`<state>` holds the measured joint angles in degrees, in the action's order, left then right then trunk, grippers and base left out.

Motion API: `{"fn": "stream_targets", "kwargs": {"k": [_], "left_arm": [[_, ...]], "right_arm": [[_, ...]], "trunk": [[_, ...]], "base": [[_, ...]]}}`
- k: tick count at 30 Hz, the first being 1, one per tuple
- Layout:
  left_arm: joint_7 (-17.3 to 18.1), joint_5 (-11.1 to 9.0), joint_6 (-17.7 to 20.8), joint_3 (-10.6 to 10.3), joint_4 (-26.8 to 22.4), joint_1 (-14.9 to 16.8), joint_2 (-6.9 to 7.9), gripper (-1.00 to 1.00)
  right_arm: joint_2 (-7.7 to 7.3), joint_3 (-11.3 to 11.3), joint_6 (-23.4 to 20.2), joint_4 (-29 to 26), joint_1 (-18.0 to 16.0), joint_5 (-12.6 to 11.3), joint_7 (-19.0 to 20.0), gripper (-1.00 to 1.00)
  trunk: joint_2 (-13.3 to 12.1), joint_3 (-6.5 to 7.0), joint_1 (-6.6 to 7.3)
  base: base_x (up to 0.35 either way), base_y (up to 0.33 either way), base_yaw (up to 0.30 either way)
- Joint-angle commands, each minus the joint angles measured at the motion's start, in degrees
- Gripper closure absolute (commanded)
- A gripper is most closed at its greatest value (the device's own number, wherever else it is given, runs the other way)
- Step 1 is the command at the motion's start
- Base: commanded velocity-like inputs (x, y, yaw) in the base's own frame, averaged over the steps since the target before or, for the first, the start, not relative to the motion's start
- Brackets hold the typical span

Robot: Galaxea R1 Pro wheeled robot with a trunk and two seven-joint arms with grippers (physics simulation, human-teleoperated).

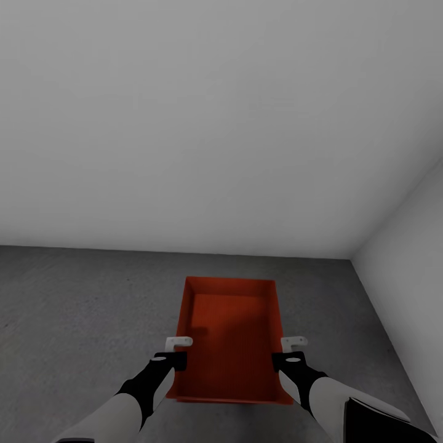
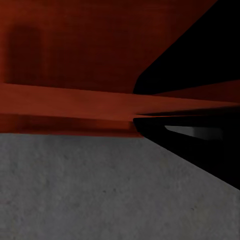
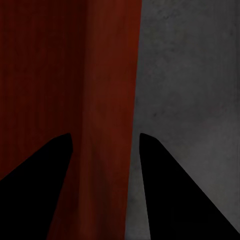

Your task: Move the two storage containers from the living room to the garage. In the garage, place one container on the floor and stack the other container on top of it (either order is fine).

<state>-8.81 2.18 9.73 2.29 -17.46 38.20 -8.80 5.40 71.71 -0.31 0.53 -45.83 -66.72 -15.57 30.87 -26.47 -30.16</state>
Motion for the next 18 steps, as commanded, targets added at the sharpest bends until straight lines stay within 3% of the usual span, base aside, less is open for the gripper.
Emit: {"fn": "stream_targets", "kwargs": {"k": [1,18], "left_arm": [[0.0,0.5,0.4,1.6,-0.1,0.0,0.11,1.0],[-0.2,0.5,0.3,1.6,-0.1,0.0,0.18,1.0]], "right_arm": [[-0.04,0.6,0.0,0.4,0.0,0.0,-0.2,1.0],[-0.04,0.6,0.0,0.4,0.0,0.0,-0.2,1.0]], "trunk": [[0.1,-0.06,-0.02],[0.1,-0.06,-0.02]], "base": [[0.0,0.0,-0.024],[0.0,0.0,-0.003]]}}
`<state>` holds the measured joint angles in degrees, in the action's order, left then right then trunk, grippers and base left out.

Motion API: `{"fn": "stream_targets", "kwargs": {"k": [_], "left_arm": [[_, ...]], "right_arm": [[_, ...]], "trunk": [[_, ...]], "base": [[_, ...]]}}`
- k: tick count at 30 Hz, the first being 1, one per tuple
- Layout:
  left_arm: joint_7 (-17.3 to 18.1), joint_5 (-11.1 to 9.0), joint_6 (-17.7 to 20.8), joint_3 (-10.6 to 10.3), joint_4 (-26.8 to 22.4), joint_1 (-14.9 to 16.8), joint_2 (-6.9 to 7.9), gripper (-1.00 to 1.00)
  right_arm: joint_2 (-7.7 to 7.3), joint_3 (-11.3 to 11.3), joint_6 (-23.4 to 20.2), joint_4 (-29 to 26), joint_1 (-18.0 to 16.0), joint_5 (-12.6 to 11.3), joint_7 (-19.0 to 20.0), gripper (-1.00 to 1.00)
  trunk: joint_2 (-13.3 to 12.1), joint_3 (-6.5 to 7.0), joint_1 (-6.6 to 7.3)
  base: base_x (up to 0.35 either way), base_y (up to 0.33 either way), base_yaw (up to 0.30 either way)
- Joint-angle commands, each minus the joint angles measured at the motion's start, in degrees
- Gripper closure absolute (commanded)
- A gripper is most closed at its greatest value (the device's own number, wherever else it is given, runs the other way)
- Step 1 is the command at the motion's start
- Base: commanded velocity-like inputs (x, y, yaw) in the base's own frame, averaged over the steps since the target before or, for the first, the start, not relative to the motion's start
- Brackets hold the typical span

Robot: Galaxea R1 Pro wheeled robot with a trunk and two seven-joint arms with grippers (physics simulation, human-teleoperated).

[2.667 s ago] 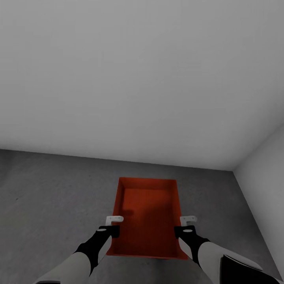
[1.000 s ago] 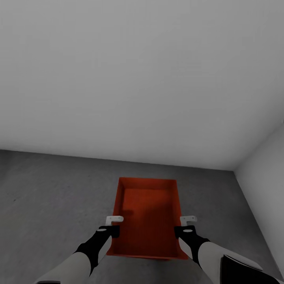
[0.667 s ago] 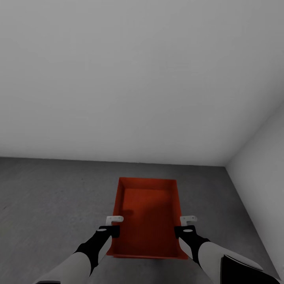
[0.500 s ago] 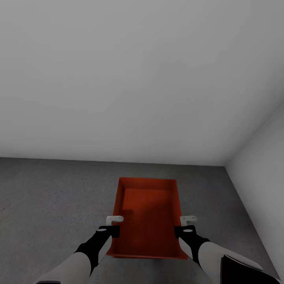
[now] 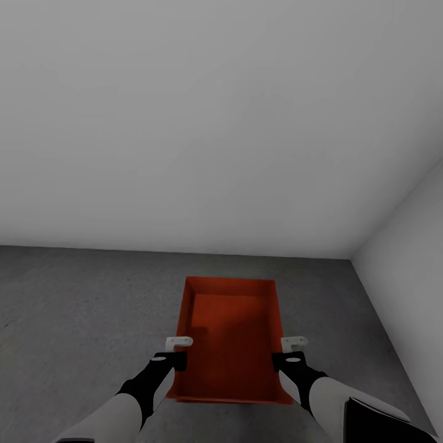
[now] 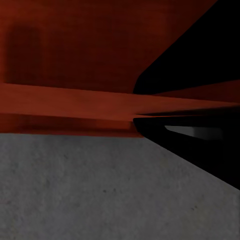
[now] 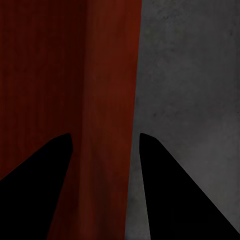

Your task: Move the two storage containers from the living room to the garage. In the garage, place one container on the floor and stack the other container on top of it (either order is fine).

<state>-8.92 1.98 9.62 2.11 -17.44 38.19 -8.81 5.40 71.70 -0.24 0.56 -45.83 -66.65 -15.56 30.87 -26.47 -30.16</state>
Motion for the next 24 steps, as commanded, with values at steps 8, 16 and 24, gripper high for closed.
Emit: {"fn": "stream_targets", "kwargs": {"k": [8,16,24], "left_arm": [[0.0,0.7,0.4,1.8,-0.1,0.0,0.12,1.0],[0.0,0.7,0.4,1.8,-0.1,0.0,0.12,1.0],[0.0,0.7,0.4,1.8,-0.1,0.0,0.11,1.0]], "right_arm": [[-0.06,0.6,0.0,0.4,0.0,-0.1,-0.3,1.0],[-0.06,0.6,0.0,0.4,0.0,-0.1,-0.3,1.0],[-0.05,0.6,0.0,0.4,0.0,-0.1,-0.3,1.0]], "trunk": [[0.1,-0.06,-0.02],[0.1,-0.06,-0.02],[0.1,-0.06,-0.02]], "base": [[0.0,0.088,0.0],[0.016,0.067,0.0],[0.043,0.136,0.0]]}}
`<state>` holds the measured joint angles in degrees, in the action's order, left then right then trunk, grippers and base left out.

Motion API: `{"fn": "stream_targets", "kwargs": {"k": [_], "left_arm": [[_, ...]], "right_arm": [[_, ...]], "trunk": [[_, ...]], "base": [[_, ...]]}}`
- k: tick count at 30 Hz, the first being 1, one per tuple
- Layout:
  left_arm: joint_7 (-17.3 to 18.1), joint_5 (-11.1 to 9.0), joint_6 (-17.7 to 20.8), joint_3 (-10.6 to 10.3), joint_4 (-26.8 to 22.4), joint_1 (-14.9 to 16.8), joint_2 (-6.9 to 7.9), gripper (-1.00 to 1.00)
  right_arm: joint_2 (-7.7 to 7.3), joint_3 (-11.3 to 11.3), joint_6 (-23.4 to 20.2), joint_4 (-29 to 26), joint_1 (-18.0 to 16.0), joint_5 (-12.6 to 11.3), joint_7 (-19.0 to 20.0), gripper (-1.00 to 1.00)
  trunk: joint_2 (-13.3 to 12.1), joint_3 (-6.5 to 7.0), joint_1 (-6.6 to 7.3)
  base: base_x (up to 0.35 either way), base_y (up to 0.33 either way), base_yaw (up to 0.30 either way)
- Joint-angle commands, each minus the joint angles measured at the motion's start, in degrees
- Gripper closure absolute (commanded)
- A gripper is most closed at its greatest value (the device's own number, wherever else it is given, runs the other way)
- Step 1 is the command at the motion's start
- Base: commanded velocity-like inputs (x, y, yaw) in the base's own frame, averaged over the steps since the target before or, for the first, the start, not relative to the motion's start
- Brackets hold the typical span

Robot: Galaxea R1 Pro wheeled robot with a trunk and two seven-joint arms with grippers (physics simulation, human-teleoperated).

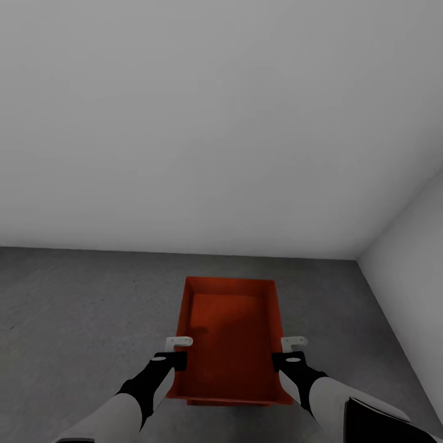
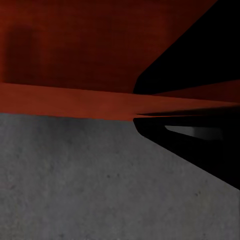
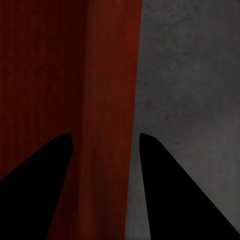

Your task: Move the two storage containers from the living room to the garage. In the garage, place one container on the floor and stack the other container on top of it (either order is fine).

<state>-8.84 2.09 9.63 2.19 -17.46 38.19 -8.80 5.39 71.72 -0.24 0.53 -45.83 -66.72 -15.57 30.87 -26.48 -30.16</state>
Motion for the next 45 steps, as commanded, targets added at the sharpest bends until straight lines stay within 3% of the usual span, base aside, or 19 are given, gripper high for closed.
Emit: {"fn": "stream_targets", "kwargs": {"k": [1,45], "left_arm": [[-0.1,0.6,0.4,1.7,-0.1,0.0,0.1,1.0],[0.0,0.6,0.4,1.6,-0.1,0.0,0.01,1.0]], "right_arm": [[-0.04,0.6,0.0,0.4,0.0,0.0,-0.3,1.0],[-0.11,0.6,0.0,0.4,0.0,0.0,-0.3,1.0]], "trunk": [[0.1,-0.06,-0.02],[0.1,-0.06,-0.02]], "base": [[0.005,0.016,0.0],[0.0,0.001,0.0]]}}
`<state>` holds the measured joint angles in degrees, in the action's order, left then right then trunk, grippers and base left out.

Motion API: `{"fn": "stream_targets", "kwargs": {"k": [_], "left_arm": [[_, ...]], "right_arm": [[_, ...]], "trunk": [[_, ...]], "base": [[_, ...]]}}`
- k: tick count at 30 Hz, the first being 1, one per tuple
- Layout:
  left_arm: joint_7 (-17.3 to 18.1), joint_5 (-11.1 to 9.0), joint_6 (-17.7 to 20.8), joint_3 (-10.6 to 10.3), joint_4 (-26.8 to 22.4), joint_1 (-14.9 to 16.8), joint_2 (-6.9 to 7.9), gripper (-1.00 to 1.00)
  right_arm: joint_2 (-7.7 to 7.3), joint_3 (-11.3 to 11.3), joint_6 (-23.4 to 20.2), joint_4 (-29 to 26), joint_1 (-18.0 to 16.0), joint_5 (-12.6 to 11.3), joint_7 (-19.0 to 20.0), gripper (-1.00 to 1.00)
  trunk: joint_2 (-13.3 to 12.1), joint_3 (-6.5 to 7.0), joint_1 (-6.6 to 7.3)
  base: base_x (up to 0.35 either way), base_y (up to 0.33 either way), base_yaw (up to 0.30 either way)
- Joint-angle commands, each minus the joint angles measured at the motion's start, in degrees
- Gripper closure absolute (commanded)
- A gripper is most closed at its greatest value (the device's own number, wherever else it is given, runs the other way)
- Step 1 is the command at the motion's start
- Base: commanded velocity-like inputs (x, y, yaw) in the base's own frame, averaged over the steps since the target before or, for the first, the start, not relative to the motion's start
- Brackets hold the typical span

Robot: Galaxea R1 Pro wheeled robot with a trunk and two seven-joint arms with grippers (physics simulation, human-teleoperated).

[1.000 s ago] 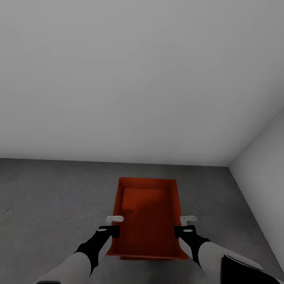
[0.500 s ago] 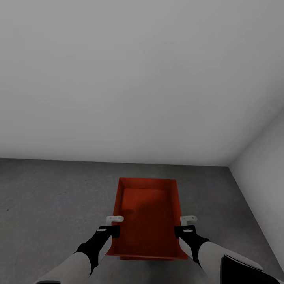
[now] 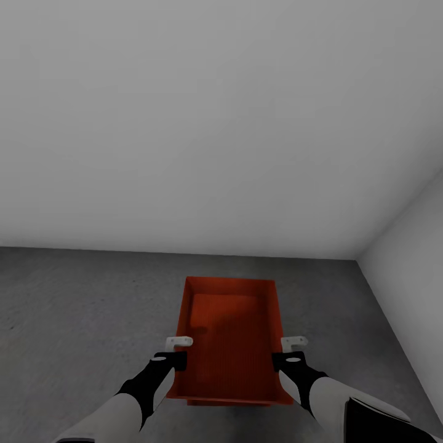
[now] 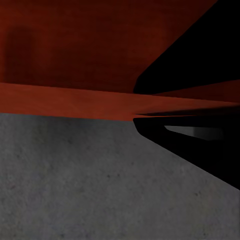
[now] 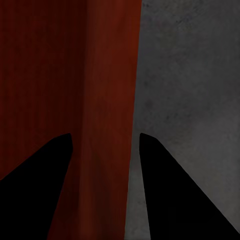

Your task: Move the two storage containers from the living room to the garage. In the garage, place one container on the floor and stack the other container on top of it (either order is fine).

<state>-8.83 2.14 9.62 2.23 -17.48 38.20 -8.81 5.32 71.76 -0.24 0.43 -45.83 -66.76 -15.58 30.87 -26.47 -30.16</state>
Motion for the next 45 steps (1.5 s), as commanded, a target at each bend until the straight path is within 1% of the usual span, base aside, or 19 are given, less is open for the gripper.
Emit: {"fn": "stream_targets", "kwargs": {"k": [1,29,45], "left_arm": [[-0.1,0.5,0.4,1.6,-0.1,0.0,0.03,1.0],[0.1,0.5,0.6,1.5,0.0,0.0,-0.06,1.0],[-0.1,0.5,0.5,1.5,0.1,0.0,-0.06,1.0]], "right_arm": [[-0.04,0.6,0.0,0.5,0.0,0.0,-0.2,1.0],[-0.08,0.5,0.2,0.5,0.0,0.0,-0.2,1.0],[-0.04,0.5,0.2,0.5,0.0,0.0,-0.2,1.0]], "trunk": [[0.1,-0.06,-0.02],[0.1,-0.06,-0.02],[6.5,-2.94,-3.53]], "base": [[0.0,0.0,0.0],[0.0,0.0,0.0],[0.0,0.0,0.0]]}}
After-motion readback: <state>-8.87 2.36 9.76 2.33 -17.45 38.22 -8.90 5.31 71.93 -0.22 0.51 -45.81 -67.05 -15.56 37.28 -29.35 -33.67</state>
